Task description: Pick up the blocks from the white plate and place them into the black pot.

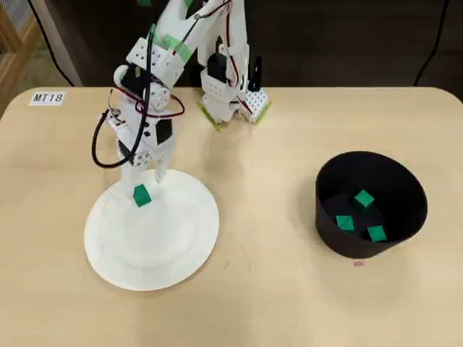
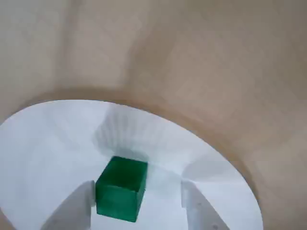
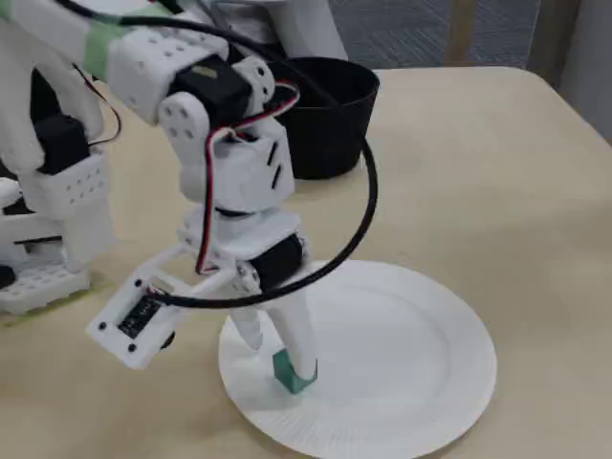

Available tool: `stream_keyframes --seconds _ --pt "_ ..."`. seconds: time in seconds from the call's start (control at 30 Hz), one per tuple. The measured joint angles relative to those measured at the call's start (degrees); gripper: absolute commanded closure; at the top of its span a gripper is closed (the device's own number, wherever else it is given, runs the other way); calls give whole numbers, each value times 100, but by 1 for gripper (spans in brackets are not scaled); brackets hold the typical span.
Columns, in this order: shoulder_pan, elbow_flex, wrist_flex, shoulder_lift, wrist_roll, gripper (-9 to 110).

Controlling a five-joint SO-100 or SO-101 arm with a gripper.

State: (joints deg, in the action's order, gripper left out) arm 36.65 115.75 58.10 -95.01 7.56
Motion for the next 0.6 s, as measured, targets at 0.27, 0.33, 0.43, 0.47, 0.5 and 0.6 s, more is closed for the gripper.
stream_keyframes --seconds 0.27,0.33,0.43,0.47,0.5,0.6 --pt "0 -114 -308 299 158 100" --pt "0 -193 -352 404 176 104" --pt "0 -396 -316 492 141 104" --pt "0 -439 -308 492 141 104" --pt "0 -466 -299 492 141 104" --pt "-9 -483 -299 308 176 104"
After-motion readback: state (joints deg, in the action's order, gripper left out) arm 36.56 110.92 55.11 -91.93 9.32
